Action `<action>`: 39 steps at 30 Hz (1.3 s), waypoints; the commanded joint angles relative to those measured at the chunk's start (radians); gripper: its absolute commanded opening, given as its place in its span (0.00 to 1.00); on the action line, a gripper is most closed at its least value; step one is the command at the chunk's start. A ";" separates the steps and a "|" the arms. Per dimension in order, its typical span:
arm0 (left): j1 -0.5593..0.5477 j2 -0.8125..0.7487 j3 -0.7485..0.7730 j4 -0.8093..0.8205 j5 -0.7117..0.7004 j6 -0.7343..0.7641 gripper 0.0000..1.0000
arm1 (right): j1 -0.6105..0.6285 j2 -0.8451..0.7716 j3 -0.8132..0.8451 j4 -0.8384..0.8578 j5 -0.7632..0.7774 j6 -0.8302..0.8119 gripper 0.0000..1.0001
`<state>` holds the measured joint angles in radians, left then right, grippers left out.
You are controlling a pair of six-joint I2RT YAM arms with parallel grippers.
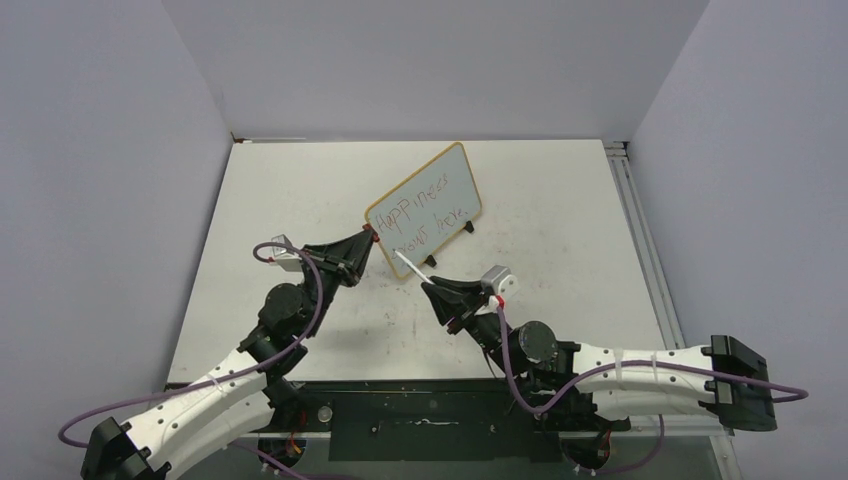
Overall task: Write a sentence on the whiteboard
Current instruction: Close the whiteboard marker at the center of the board.
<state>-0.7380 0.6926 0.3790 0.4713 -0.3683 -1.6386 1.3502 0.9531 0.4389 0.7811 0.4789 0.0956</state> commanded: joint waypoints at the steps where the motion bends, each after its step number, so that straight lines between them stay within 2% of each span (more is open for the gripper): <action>1: 0.005 -0.015 -0.007 0.003 -0.023 -0.008 0.00 | 0.009 0.028 0.067 0.084 0.012 -0.018 0.05; 39: 0.006 0.037 -0.012 0.070 0.011 -0.043 0.00 | 0.007 0.123 0.104 0.124 0.017 -0.041 0.05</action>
<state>-0.7376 0.7311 0.3553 0.4759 -0.3653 -1.6718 1.3502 1.0626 0.4942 0.8448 0.4835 0.0624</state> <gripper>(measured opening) 0.063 0.158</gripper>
